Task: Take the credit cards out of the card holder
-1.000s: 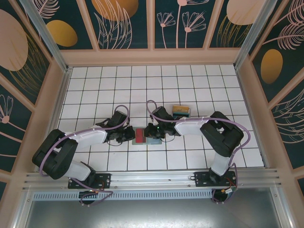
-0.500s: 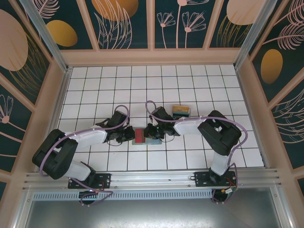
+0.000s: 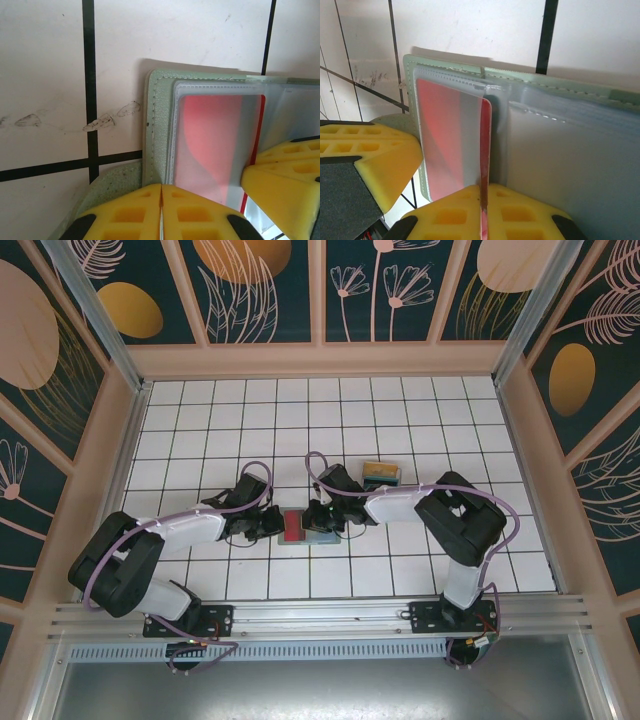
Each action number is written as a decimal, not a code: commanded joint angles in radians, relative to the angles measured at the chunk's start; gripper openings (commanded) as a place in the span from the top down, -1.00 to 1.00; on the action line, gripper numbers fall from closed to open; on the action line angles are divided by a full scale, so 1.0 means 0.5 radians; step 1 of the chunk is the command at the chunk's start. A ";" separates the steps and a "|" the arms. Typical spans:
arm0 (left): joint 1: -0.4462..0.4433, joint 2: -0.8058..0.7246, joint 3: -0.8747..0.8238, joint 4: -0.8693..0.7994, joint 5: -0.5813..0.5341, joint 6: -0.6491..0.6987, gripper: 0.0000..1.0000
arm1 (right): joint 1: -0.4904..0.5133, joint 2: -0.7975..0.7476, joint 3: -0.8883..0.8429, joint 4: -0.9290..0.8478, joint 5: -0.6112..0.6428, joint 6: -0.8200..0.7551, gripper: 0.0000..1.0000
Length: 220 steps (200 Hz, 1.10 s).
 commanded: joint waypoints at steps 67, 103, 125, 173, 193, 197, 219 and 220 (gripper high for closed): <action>0.005 0.095 -0.003 -0.098 -0.034 -0.019 1.00 | -0.013 -0.095 -0.077 0.017 0.032 0.018 0.64; 0.006 0.111 0.000 -0.100 -0.034 -0.017 1.00 | -0.016 -0.112 -0.110 0.049 0.017 0.028 0.69; 0.006 0.111 -0.002 -0.100 -0.031 -0.017 1.00 | -0.016 -0.112 -0.121 0.076 0.008 0.034 0.73; 0.004 0.101 -0.001 -0.100 -0.031 -0.018 1.00 | -0.016 -0.096 -0.120 0.092 -0.016 0.031 1.00; 0.004 0.100 -0.004 -0.108 -0.042 -0.020 1.00 | -0.029 -0.126 -0.124 0.041 0.036 0.025 1.00; 0.006 0.101 -0.004 -0.109 -0.043 -0.021 1.00 | -0.033 -0.135 -0.132 0.037 0.043 0.024 1.00; 0.006 0.103 -0.006 -0.115 -0.047 -0.021 1.00 | -0.068 -0.192 -0.177 0.038 0.057 0.035 1.00; 0.005 0.103 -0.006 -0.115 -0.048 -0.020 1.00 | -0.070 -0.193 -0.178 0.036 0.057 0.033 1.00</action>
